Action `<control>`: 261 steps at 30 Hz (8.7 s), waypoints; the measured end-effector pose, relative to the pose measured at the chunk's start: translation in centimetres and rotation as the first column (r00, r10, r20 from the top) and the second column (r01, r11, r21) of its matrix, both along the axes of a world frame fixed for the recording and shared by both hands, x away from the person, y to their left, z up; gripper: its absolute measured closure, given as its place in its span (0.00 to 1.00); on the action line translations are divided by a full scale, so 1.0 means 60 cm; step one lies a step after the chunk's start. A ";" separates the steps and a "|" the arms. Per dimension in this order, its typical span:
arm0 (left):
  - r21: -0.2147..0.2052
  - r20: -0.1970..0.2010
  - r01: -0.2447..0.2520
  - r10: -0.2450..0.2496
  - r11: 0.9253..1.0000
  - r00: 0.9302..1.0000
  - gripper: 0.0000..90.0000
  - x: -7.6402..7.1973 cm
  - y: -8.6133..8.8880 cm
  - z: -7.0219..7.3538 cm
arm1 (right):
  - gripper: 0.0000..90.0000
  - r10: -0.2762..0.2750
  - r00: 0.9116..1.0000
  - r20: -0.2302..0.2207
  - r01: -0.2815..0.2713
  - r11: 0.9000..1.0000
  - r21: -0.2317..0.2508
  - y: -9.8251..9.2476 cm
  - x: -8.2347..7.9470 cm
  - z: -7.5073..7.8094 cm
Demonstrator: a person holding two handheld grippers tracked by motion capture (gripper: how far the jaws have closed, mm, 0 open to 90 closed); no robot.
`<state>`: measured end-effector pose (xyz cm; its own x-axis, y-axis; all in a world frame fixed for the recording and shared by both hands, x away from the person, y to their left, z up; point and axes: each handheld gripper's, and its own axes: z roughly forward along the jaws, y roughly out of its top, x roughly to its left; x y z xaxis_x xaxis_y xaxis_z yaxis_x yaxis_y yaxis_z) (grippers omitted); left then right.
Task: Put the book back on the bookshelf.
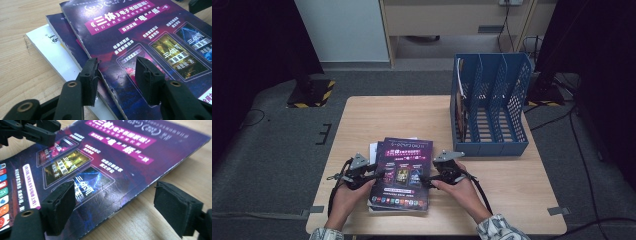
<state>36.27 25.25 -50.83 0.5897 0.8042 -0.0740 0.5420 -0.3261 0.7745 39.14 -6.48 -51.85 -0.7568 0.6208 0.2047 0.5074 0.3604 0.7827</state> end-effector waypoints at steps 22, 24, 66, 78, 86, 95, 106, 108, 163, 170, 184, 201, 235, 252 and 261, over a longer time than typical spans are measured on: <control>0.012 -0.006 -0.005 0.005 1.000 1.000 0.56 -0.001 -0.003 0.001 | 0.18 0.028 0.998 -0.064 -0.024 0.998 0.064 0.005 0.027 -0.021; 0.012 -0.004 -0.005 0.005 1.000 1.000 0.56 -0.001 -0.003 0.001 | 0.22 0.013 1.000 -0.027 -0.012 0.998 0.059 0.003 0.024 -0.010; -0.013 -0.004 0.003 -0.003 1.000 1.000 0.50 -0.003 0.004 -0.003 | 0.53 -0.063 0.996 -0.060 0.062 0.998 -0.022 0.121 0.078 0.036; -0.045 -0.014 0.007 -0.007 0.999 1.000 0.34 0.004 0.002 -0.001 | 0.87 -0.070 0.996 0.057 0.066 0.996 0.065 0.107 0.081 0.081; -0.077 -0.028 0.061 -0.063 0.995 0.998 0.33 0.004 -0.008 -0.005 | 0.90 -0.054 0.983 0.174 0.034 0.993 0.117 0.089 0.067 0.123; -0.131 -0.056 0.093 -0.102 0.987 0.993 0.34 0.006 -0.009 -0.007 | 0.91 -0.033 0.967 0.253 -0.006 0.988 0.153 0.092 0.057 0.143; -0.177 -0.098 0.087 -0.106 0.980 0.990 0.72 0.014 0.002 0.000 | 0.92 0.005 0.947 0.320 -0.067 0.981 0.183 0.096 0.045 0.167; -0.168 -0.100 0.088 -0.106 0.982 0.989 0.75 0.014 0.003 0.001 | 0.92 0.006 0.948 0.318 -0.068 0.981 0.183 0.096 0.046 0.166; -0.099 0.084 -0.052 0.060 0.994 0.995 0.47 0.005 0.024 0.026 | 0.93 -0.030 0.949 0.315 -0.058 0.962 0.266 0.060 0.065 0.247; -0.120 0.019 -0.130 0.133 0.984 0.991 0.19 0.016 0.059 0.010 | 0.93 -0.057 0.934 0.351 -0.049 0.957 0.286 0.048 0.066 0.261; 0.024 -0.079 -0.265 0.266 0.964 0.961 0.05 0.030 0.103 -0.028 | 0.93 -0.106 0.916 0.386 -0.015 0.954 0.299 0.035 0.072 0.282; 0.089 -0.067 -0.260 0.267 0.961 0.962 0.03 0.034 0.101 -0.044 | 0.93 -0.133 0.909 0.396 0.005 0.951 0.308 0.018 0.073 0.282; 0.133 -0.050 -0.243 0.251 0.961 0.967 0.00 0.033 0.093 -0.048 | 0.93 -0.162 0.907 0.388 0.027 0.943 0.331 -0.046 0.035 0.263; 0.133 -0.050 -0.243 0.252 0.961 0.966 0.00 0.033 0.093 -0.048 | 0.93 -0.159 0.907 0.390 0.019 0.940 0.340 -0.087 0.003 0.261; 0.133 -0.050 -0.243 0.251 0.961 0.967 0.00 0.033 0.093 -0.048 | 0.93 -0.166 0.904 0.394 0.020 0.937 0.348 -0.121 -0.010 0.261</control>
<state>38.28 30.82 -53.69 0.3687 0.9295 0.0046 0.6661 -0.2677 0.6962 38.56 -13.77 -36.19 -0.7590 0.6445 0.0925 0.1323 0.0135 0.9911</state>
